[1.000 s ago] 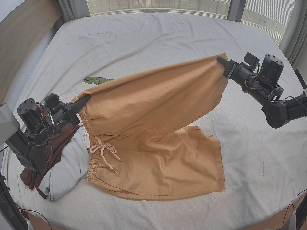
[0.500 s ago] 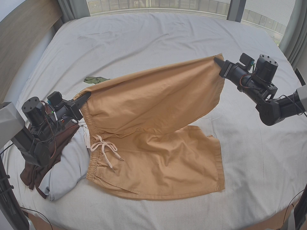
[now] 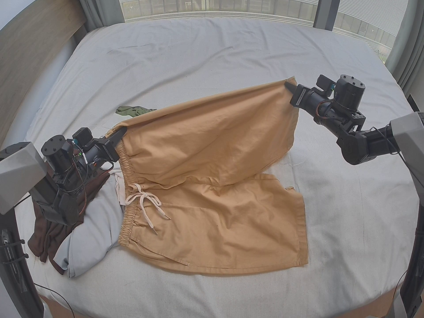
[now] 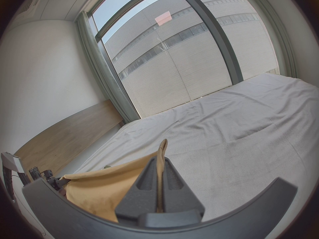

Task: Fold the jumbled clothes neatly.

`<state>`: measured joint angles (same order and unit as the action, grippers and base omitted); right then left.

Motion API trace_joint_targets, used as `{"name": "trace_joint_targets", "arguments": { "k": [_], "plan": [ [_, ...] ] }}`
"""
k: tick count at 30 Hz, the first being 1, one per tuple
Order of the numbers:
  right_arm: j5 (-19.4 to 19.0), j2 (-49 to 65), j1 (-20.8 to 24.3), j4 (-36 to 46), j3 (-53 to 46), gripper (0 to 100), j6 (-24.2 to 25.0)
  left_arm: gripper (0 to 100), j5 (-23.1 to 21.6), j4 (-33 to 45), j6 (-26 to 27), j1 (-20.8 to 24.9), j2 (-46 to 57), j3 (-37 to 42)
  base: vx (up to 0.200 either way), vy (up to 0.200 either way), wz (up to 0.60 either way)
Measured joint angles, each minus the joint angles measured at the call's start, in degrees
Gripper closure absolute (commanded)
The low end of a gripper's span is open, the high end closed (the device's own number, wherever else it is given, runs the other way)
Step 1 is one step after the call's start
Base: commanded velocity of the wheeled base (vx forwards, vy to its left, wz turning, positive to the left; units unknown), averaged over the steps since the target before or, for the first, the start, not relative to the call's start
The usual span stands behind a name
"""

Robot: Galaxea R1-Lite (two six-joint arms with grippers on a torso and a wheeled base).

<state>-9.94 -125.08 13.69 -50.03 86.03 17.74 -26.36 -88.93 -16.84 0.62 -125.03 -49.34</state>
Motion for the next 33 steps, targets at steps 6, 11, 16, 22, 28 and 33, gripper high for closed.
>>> {"name": "trace_joint_targets", "arguments": {
  "k": [6, 11, 16, 22, 28, 33],
  "plan": [
    [0.1, -4.5, 0.2, 2.2, 6.7, 100, 0.1, 0, 0.3, 0.0, -0.1, -0.5, -2.0, -1.0, 0.0, 0.0, 0.0],
    [-0.4, -7.3, 0.5, 3.5, 11.0, 0, 0.2, 0, 0.8, 0.0, -0.5, -0.9, -3.3, -2.6, 0.0, 0.0, 0.0],
    [0.4, -9.8, 0.9, 3.0, 14.4, 0, 0.3, 0, 4.5, 0.1, -1.8, -1.3, -4.3, -4.4, 0.0, 0.0, 0.0],
    [0.9, -10.0, 1.2, 2.0, 14.2, 0, 0.2, 0, 5.6, 0.0, -2.1, -2.5, -4.8, -4.5, 0.0, 0.0, 0.0],
    [0.9, -6.9, 1.1, 1.9, 7.4, 0, 0.2, 0, 5.1, 0.0, -2.1, -2.7, -3.1, -1.0, 0.0, 0.0, 0.0],
    [0.9, -2.3, 1.0, 1.6, -3.1, 0, 0.1, 0, 1.2, 0.0, -2.0, -2.6, 0.8, 6.4, 0.0, 0.0, 0.0]
  ]
}}
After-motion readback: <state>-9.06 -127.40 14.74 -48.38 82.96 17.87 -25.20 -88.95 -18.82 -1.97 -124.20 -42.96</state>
